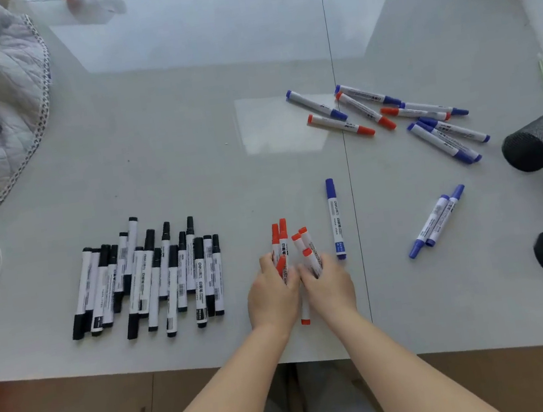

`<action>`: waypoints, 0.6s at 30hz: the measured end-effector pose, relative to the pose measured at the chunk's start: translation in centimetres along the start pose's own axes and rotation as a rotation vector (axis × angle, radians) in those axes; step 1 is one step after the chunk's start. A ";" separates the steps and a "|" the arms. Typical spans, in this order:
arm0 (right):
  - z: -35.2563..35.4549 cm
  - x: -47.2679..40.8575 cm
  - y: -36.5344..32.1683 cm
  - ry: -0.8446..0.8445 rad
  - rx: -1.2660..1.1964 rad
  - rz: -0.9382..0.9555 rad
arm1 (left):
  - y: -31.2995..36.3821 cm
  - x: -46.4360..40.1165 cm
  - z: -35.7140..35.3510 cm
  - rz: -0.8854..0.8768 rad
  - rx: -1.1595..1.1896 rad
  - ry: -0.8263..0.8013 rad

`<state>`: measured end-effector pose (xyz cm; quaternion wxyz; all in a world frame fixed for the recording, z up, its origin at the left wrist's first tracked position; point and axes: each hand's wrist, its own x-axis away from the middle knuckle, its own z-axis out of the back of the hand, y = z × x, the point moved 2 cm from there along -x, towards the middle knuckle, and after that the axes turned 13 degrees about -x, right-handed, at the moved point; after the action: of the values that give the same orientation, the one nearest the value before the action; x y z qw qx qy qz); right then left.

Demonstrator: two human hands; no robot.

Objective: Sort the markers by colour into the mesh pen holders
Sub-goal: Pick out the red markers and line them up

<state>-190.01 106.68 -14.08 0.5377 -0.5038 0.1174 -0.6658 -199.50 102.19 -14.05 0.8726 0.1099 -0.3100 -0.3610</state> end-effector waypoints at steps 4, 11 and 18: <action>-0.9 0.9 0.9 0.120 0.002 0.102 | -0.8 0.1 -0.8 -0.003 -0.240 0.166; -2.0 1.3 1.7 0.300 0.254 0.289 | -1.8 0.0 -1.4 0.004 -0.305 0.270; -3.4 0.6 1.5 0.151 0.333 0.300 | -1.9 -1.3 -1.4 -0.059 -0.215 0.205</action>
<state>-191.78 104.31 -16.34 0.6961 -0.3338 0.1196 -0.6243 -200.44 101.66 -16.54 0.8954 0.0614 -0.1756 -0.4045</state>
